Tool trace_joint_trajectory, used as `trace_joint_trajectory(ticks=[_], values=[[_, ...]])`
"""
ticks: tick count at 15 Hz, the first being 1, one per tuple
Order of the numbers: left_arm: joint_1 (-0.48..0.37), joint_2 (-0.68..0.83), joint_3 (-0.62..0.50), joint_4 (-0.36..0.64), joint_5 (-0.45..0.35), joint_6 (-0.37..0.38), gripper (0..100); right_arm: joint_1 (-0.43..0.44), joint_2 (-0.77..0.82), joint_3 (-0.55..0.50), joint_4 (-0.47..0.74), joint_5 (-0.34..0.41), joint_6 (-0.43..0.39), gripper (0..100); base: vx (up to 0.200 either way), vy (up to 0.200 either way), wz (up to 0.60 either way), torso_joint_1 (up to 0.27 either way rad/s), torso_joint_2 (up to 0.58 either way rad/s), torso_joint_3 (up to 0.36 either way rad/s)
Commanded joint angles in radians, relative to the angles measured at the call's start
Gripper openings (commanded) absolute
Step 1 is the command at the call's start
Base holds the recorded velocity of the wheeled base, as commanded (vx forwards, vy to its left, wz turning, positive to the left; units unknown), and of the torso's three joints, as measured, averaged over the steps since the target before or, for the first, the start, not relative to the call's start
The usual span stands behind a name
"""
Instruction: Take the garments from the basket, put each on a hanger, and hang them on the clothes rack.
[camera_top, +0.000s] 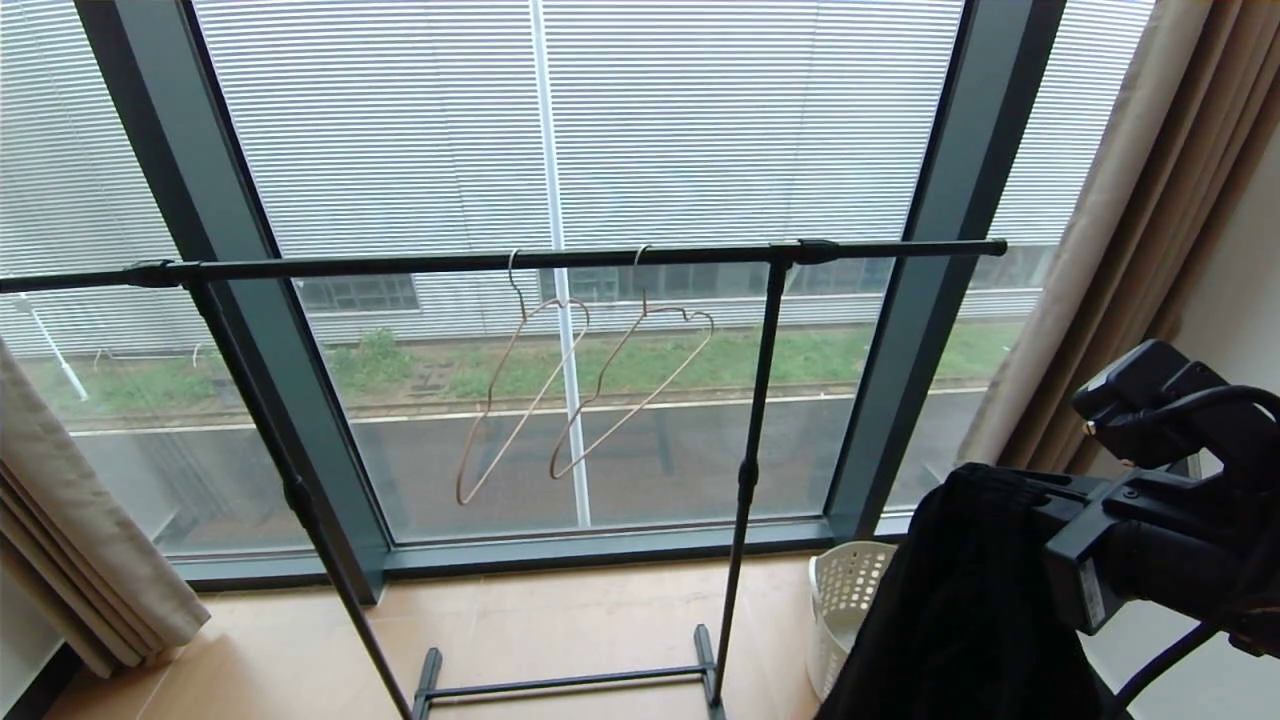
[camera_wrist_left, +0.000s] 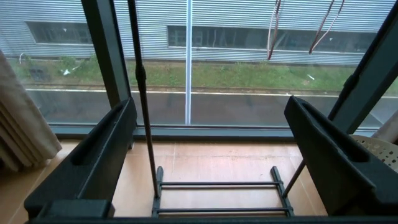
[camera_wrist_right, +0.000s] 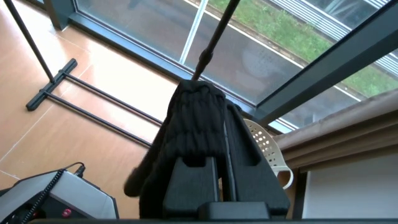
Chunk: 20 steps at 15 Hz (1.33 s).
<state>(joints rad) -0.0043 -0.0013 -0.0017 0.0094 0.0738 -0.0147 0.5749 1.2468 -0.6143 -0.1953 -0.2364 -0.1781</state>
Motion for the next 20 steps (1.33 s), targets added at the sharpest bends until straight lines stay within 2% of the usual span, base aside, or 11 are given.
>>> trace_joint_trajectory(ticks=[1,4,6,10,11,13,15,16,17,18,20], values=[[-0.002,0.001,0.0,0.0,0.0,0.001,100,0.0,0.002,0.002,-0.001,0.0,0.0,0,0.0,0.0,0.0,0.0,0.0,0.0],[-0.002,0.001,-0.001,0.004,-0.006,0.005,100,0.0,0.003,0.011,-0.001,0.0,-0.024,0,0.0,0.0,0.0,0.0,0.0,0.0],[-0.008,0.009,-0.008,0.017,-0.083,0.028,100,0.0,0.003,0.025,-0.001,0.0,-0.029,0,0.0,0.0,-0.3,0.001,0.0,-0.001],[0.007,0.026,-0.014,0.037,-0.075,0.071,100,0.013,0.006,0.016,-0.004,0.002,-0.031,0,0.0,0.0,0.0,0.0,0.0,0.0],[0.02,0.095,-0.032,0.073,-0.086,0.114,100,0.042,0.031,-0.021,-0.004,0.0,-0.032,0,0.0,0.0,0.0,0.0,0.0,0.0],[-0.022,0.322,-0.055,0.067,-0.186,0.094,100,0.072,0.126,-0.134,0.01,-0.078,-0.012,0,0.0,0.0,0.0,0.0,0.0,0.0],[-0.063,0.661,-0.135,-0.052,-0.301,-0.03,100,0.072,0.295,-0.348,0.105,-0.153,0.115,0,0.0,0.0,0.0,0.0,0.0,0.0],[-0.069,0.681,-0.142,-0.06,-0.302,-0.041,100,0.072,0.303,-0.361,0.12,-0.155,0.126,0,0.0,0.0,0.0,0.0,0.0,0.0],[-0.229,0.908,-0.253,-0.126,-0.305,-0.223,100,0.077,0.404,-0.578,0.361,-0.162,0.295,0,0.0,0.0,0.0,0.0,0.0,0.0],[-0.315,1.018,-0.305,-0.158,-0.298,-0.32,100,0.089,0.464,-0.708,0.488,-0.164,0.388,0,0.0,0.0,0.0,0.0,0.0,0.0],[-0.39,1.169,-0.362,-0.212,-0.293,-0.416,100,0.095,0.554,-0.881,0.619,-0.204,0.496,0,0.0,0.0,0.0,0.0,0.0,0.0]])
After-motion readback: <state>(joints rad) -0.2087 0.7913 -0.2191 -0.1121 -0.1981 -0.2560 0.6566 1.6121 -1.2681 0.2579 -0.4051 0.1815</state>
